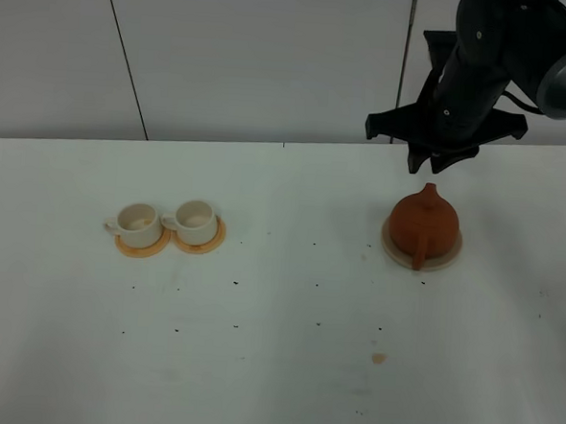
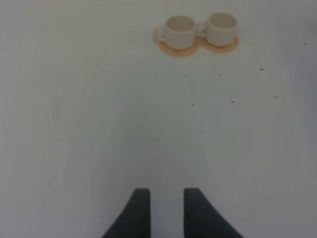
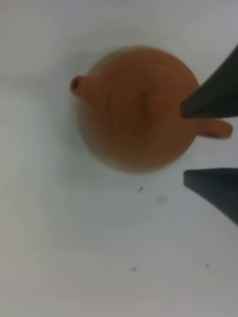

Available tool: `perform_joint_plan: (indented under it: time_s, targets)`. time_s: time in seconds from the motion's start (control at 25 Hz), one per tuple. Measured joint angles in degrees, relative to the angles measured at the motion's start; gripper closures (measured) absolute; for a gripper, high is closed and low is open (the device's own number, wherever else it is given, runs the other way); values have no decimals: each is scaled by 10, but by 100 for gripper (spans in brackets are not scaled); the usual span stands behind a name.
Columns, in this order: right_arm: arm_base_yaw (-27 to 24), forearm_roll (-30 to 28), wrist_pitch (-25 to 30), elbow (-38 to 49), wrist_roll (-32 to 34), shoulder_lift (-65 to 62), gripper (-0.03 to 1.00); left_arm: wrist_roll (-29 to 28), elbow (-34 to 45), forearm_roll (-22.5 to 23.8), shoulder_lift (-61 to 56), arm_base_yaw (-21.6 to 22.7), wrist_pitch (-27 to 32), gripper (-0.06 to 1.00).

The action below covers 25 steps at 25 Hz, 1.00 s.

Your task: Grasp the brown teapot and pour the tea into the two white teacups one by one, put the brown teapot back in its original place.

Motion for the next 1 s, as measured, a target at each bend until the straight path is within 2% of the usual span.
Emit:
perform_joint_plan:
  time_s: [0.12,0.24,0.32,0.52,0.76,1.0]
  targets:
    - [-8,29,-1,-1,44,0,73,0,0,0,0,0,0,71]
    - [-28,94,-1,-1,70,0,73,0,0,0,0,0,0,71]
    - [-40,116,0,-1,82,0,73,0,0,0,0,0,0,71]
    - [-45,113,-1,21,77,0,73,0,0,0,0,0,0,71]
    - [-45,76,-1,74,73,0,73,0,0,0,0,0,0,71]
    - [-45,73,0,87,70,0,73,0,0,0,0,0,0,71]
